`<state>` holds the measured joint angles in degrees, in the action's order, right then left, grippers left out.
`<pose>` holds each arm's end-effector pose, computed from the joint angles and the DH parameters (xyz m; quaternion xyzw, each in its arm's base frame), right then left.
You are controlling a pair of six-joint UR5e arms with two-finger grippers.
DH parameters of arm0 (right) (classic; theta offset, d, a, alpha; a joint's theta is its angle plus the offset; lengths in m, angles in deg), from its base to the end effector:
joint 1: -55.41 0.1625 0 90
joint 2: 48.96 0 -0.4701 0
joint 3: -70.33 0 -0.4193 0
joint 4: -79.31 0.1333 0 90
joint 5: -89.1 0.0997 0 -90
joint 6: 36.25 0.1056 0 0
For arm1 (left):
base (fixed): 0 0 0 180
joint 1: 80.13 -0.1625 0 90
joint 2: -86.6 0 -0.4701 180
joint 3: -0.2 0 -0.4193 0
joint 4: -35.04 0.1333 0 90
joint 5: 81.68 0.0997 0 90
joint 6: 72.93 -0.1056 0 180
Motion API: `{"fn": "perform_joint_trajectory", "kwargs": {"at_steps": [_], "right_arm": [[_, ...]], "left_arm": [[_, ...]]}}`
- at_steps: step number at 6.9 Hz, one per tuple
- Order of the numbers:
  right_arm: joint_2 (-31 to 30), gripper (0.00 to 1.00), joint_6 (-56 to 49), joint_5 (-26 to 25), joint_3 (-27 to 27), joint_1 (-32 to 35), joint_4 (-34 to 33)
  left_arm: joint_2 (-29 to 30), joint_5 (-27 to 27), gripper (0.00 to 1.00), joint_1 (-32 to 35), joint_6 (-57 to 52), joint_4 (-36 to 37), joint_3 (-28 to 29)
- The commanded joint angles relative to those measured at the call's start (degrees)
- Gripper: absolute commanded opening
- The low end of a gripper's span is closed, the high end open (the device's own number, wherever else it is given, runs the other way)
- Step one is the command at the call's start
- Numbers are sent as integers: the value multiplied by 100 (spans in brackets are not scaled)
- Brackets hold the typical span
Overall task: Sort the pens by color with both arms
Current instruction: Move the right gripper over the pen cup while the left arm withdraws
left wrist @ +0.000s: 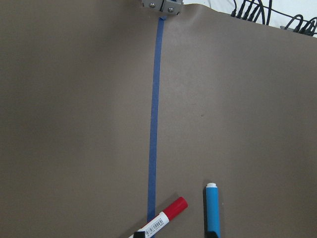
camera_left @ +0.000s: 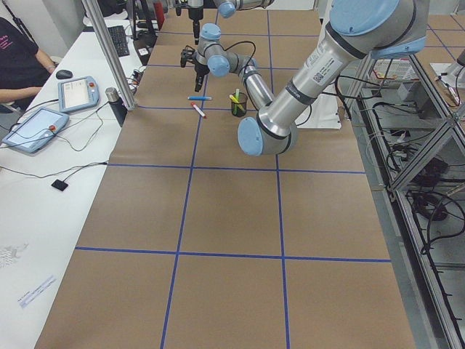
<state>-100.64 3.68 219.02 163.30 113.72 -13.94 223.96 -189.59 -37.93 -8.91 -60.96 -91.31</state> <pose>-0.3303 -0.6598 0.2570 0.0596 -0.4409 -0.0471 0.8943 0.4962 -0.5860 0.1414 0.1407 0.4543 -0.0527 0.8781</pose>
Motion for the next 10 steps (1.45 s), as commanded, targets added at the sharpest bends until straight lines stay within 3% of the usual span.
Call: {"fn": "perform_joint_trajectory", "kwargs": {"at_steps": [1,4,5,7,10], "right_arm": [[202,98,260,-81,-51,-415,130],[377,97,217,330,-199,-916,447],[404,96,225,367,-453,-1144,1066],[587,93,234,367,-596,-1426,1379],[668,92,260,289,-587,-1979,1519]], "left_arm": [[-664,-703,51,524,-843,721,-927],[-1061,-1162,51,1184,-1977,1538,-1376],[-1315,-1215,50,1377,-2512,1776,-1561],[-1921,-1697,50,1834,-3366,1805,-1738],[-2371,-1813,50,2029,-3633,1761,-1992]]}}
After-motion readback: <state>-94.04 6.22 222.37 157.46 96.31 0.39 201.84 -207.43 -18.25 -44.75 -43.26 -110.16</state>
